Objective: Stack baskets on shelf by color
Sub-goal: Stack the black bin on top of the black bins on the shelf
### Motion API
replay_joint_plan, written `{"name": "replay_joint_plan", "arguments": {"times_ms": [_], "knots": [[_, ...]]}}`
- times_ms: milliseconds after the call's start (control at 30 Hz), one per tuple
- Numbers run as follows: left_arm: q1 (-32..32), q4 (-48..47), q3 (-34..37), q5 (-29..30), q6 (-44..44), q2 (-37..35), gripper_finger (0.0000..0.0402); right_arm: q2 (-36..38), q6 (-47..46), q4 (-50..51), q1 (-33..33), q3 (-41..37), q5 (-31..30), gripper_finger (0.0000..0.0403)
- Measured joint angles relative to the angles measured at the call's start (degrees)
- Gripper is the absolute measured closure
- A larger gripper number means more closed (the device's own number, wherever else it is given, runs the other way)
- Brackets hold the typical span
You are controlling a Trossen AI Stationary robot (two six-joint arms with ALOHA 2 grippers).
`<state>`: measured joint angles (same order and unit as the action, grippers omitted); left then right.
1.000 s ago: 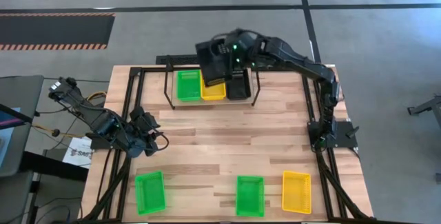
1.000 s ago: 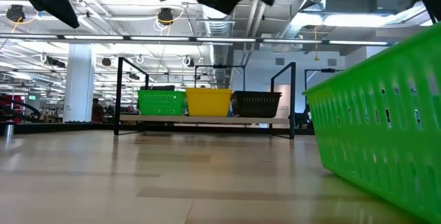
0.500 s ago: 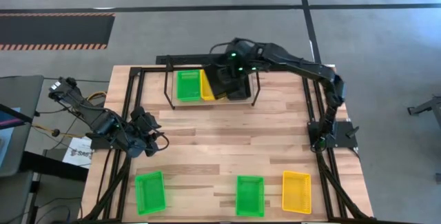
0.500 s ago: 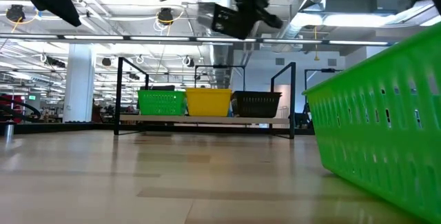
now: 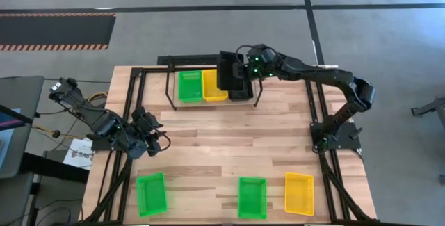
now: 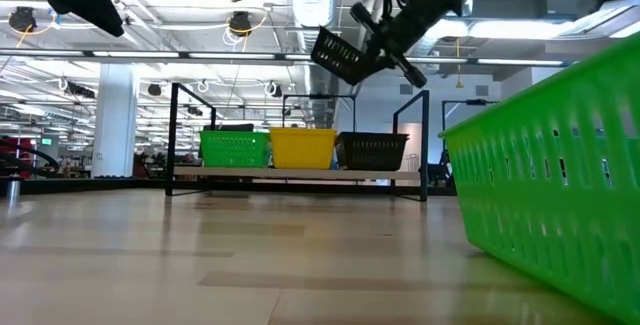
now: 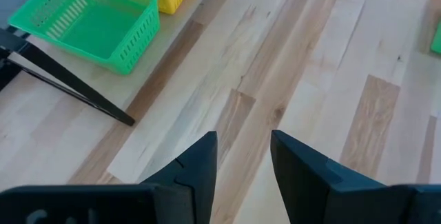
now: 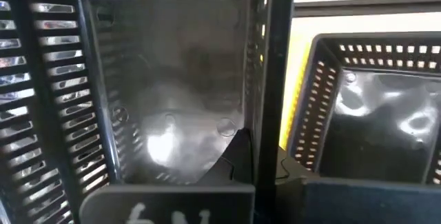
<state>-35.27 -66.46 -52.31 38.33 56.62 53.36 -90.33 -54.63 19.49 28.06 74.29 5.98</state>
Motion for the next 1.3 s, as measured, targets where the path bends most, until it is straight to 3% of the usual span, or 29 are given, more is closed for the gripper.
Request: {"name": "replay_joint_plan", "arguments": {"times_ms": [267,367,633,900,1167,1300], "knots": [[0.0,0.0,0.0,0.27,2.43,0.0,0.0276,-0.01,0.64,8.99,2.88,2.44,-1.57,0.0403],[0.0,0.0,0.0,0.97,3.41,0.0,0.0276,-0.23,0.96,7.08,1.74,2.46,-1.16,0.0403],[0.0,0.0,0.0,1.75,3.96,0.0,0.0276,-4.6,2.23,5.68,-1.23,3.4,3.66,0.0403],[0.0,0.45,0.0,1.7,4.37,0.0,0.0276,-12.09,6.87,6.02,-2.0,12.05,9.52,0.0403],[0.0,0.46,0.0,1.83,5.77,0.0,0.0276,-14.99,10.84,14.89,-1.08,16.32,10.44,0.0403],[0.0,0.46,0.0,1.81,5.79,0.0,0.0276,-15.05,13.0,22.07,-0.56,16.24,6.25,0.0403]]}}
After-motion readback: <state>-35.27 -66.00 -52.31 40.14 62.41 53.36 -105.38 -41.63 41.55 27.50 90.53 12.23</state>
